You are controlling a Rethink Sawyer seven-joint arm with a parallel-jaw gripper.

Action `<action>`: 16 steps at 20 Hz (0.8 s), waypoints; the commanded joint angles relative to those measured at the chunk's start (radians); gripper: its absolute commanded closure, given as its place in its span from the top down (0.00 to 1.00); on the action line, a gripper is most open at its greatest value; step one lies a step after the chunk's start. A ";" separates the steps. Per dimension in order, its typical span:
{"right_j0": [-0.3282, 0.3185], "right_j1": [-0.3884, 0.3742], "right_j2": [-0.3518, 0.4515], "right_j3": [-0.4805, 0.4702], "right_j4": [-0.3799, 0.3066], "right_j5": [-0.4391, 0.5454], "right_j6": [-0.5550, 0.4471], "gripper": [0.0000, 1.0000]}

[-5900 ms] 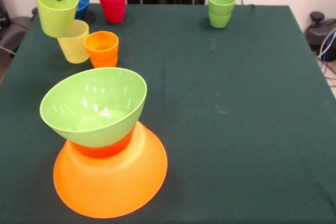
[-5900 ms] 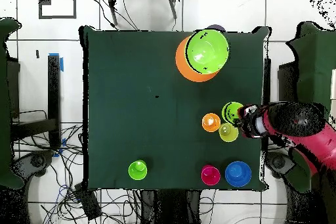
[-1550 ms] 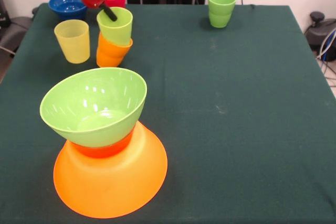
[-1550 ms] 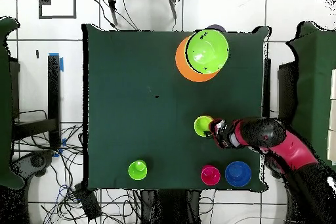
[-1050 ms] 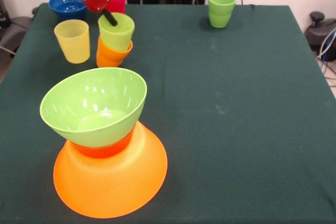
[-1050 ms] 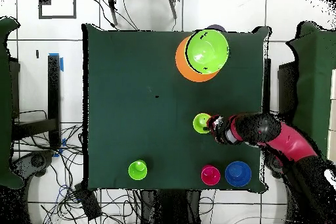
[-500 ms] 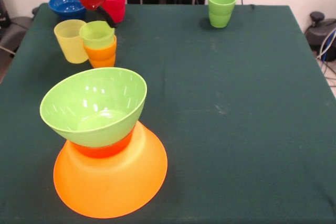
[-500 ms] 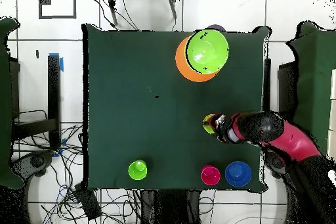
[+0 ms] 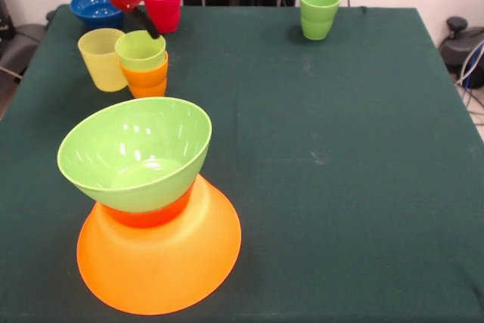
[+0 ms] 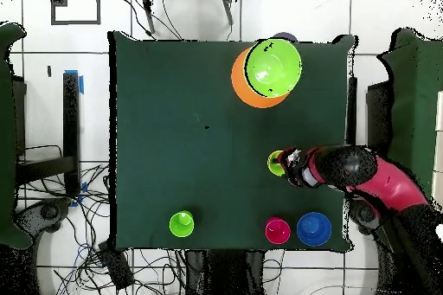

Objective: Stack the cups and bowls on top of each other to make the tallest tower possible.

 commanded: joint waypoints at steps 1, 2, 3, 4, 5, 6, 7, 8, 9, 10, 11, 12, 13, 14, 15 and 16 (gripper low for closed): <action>0.051 -0.007 -0.039 -0.045 -0.057 -0.015 -0.059 1.00; 0.052 -0.016 -0.038 -0.041 -0.053 -0.014 -0.057 1.00; 0.052 -0.022 -0.037 -0.040 -0.052 -0.013 -0.057 1.00; 0.056 -0.026 -0.036 -0.049 -0.052 -0.014 -0.055 1.00; 0.061 -0.026 -0.036 -0.056 -0.055 -0.022 -0.052 1.00; 0.065 -0.026 -0.037 -0.063 -0.058 -0.030 -0.050 1.00; 0.069 -0.024 -0.038 -0.069 -0.060 -0.037 -0.048 1.00; 0.075 -0.019 -0.040 -0.080 -0.065 -0.054 -0.041 1.00; 0.079 -0.016 -0.042 -0.087 -0.068 -0.064 -0.038 1.00; 0.086 -0.012 -0.046 -0.099 -0.073 -0.075 -0.032 1.00; 0.094 -0.007 -0.051 -0.111 -0.079 -0.087 -0.026 1.00; 0.102 -0.002 -0.055 -0.123 -0.085 -0.099 -0.020 1.00; 0.106 -0.002 -0.058 -0.127 -0.086 -0.107 -0.016 1.00; 0.114 -0.006 -0.064 -0.132 -0.092 -0.121 -0.009 1.00; 0.121 -0.009 -0.070 -0.137 -0.097 -0.136 -0.002 1.00; 0.127 0.000 -0.077 -0.151 -0.100 -0.150 0.004 1.00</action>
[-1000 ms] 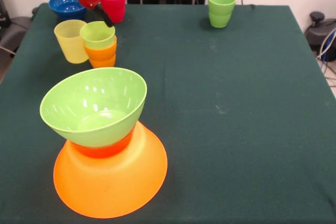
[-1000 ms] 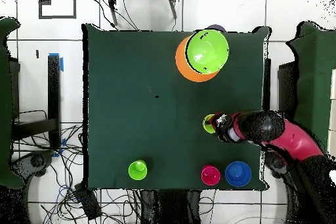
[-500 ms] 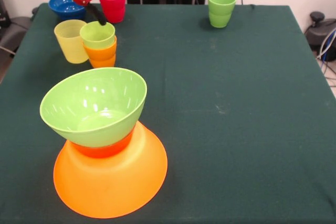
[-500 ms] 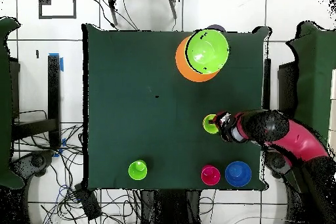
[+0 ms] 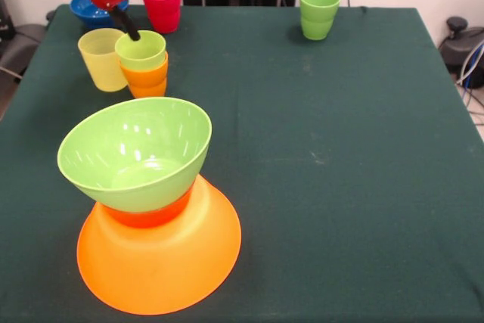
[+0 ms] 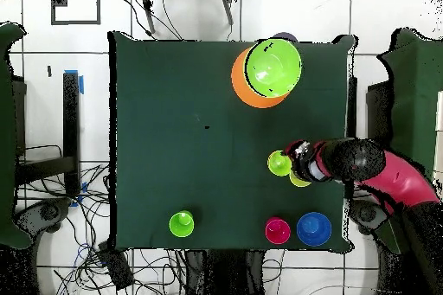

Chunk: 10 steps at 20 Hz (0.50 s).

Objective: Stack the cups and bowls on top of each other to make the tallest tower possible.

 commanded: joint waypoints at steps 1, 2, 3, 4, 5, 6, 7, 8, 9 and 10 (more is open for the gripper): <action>0.096 0.037 -0.051 -0.106 -0.102 -0.146 0.005 1.00; 0.104 0.047 -0.057 -0.115 -0.100 -0.161 0.014 1.00; 0.109 0.053 -0.061 -0.121 -0.098 -0.172 0.015 1.00; 0.116 0.058 -0.068 -0.123 -0.097 -0.188 0.021 1.00; 0.123 0.062 -0.075 -0.126 -0.096 -0.205 0.028 1.00; 0.134 0.058 -0.085 -0.120 -0.100 -0.230 0.039 1.00; 0.140 0.057 -0.092 -0.119 -0.097 -0.235 0.042 1.00; 0.151 0.052 -0.102 -0.117 -0.092 -0.246 0.052 1.00; 0.158 0.050 -0.109 -0.119 -0.090 -0.253 0.054 1.00; 0.169 0.052 -0.120 -0.120 -0.086 -0.262 0.062 1.00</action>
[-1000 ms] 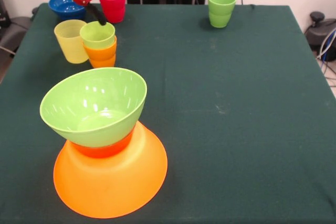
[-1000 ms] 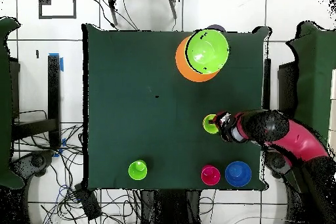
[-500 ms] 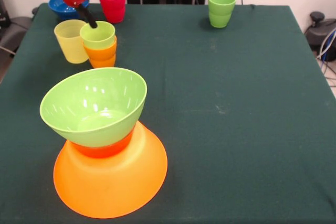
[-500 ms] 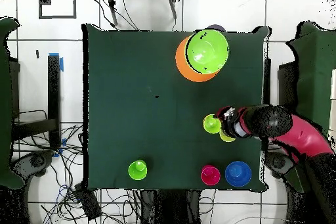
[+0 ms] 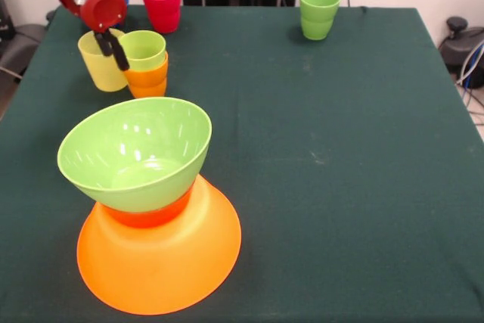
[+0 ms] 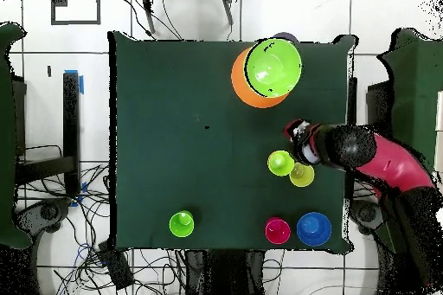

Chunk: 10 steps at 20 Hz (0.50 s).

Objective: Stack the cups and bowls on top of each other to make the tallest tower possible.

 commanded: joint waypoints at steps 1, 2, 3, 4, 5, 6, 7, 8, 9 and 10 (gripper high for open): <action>0.094 0.048 -0.097 -0.056 -0.083 -0.115 0.064 1.00; 0.105 0.042 -0.107 -0.052 -0.076 -0.119 0.072 1.00; 0.113 0.037 -0.116 -0.048 -0.070 -0.119 0.073 1.00; 0.121 0.031 -0.125 -0.044 -0.065 -0.120 0.075 1.00; 0.125 0.026 -0.132 -0.040 -0.058 -0.120 0.074 1.00; 0.128 0.019 -0.138 -0.034 -0.053 -0.117 0.070 1.00; 0.128 0.015 -0.142 -0.032 -0.049 -0.112 0.063 1.00; 0.127 0.010 -0.145 -0.026 -0.040 -0.097 0.055 1.00; 0.126 0.006 -0.147 -0.020 -0.034 -0.089 0.050 1.00; 0.124 -0.003 -0.151 -0.009 -0.030 -0.078 0.044 1.00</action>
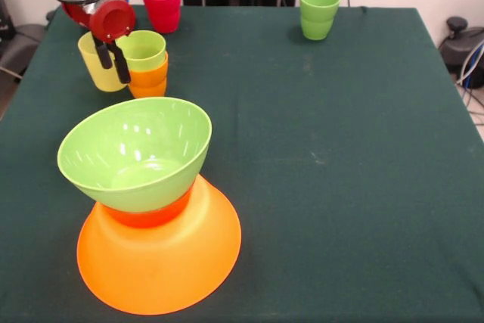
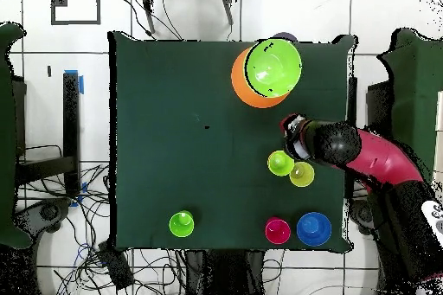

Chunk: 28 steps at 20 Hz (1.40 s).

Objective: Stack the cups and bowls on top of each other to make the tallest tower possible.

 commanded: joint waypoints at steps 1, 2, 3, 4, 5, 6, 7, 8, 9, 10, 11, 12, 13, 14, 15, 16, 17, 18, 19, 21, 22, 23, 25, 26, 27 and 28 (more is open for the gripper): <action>0.043 -0.009 -0.077 0.019 -0.027 0.009 0.043 1.00; 0.042 -0.020 -0.082 0.035 -0.023 0.013 0.042 1.00; 0.042 -0.028 -0.085 0.046 -0.021 0.014 0.041 1.00; 0.041 -0.039 -0.090 0.062 -0.017 0.022 0.040 1.00; 0.040 -0.044 -0.093 0.071 -0.016 0.021 0.039 1.00; 0.038 -0.050 -0.095 0.083 -0.013 0.022 0.038 1.00; 0.036 -0.052 -0.097 0.089 -0.012 0.022 0.036 1.00; 0.034 -0.052 -0.099 0.096 -0.012 0.019 0.034 1.00; 0.032 -0.051 -0.101 0.102 -0.012 0.015 0.031 1.00; 0.030 -0.049 -0.103 0.108 -0.012 0.008 0.030 1.00; 0.029 -0.048 -0.104 0.112 -0.011 0.004 0.029 1.00; 0.028 -0.046 -0.106 0.116 -0.009 -0.001 0.029 1.00; 0.028 -0.047 -0.107 0.120 -0.008 -0.007 0.030 1.00; 0.030 -0.051 -0.110 0.130 -0.004 -0.010 0.035 1.00; 0.032 -0.053 -0.111 0.136 -0.002 -0.013 0.038 1.00; 0.036 -0.055 -0.114 0.150 0.000 -0.026 0.047 1.00; 0.038 -0.055 -0.115 0.155 0.001 -0.032 0.051 1.00; 0.043 -0.054 -0.117 0.160 0.002 -0.040 0.058 1.00; 0.047 -0.053 -0.118 0.164 0.003 -0.049 0.064 1.00; 0.057 -0.044 -0.122 0.164 0.004 -0.064 0.078 1.00; 0.063 -0.041 -0.124 0.163 0.005 -0.069 0.084 1.00; 0.069 -0.037 -0.126 0.162 0.006 -0.074 0.090 1.00; 0.078 -0.035 -0.129 0.160 0.011 -0.079 0.097 1.00; 0.082 -0.034 -0.131 0.159 0.014 -0.080 0.099 1.00; 0.087 -0.034 -0.133 0.157 0.017 -0.081 0.101 1.00; 0.091 -0.033 -0.135 0.156 0.020 -0.082 0.104 1.00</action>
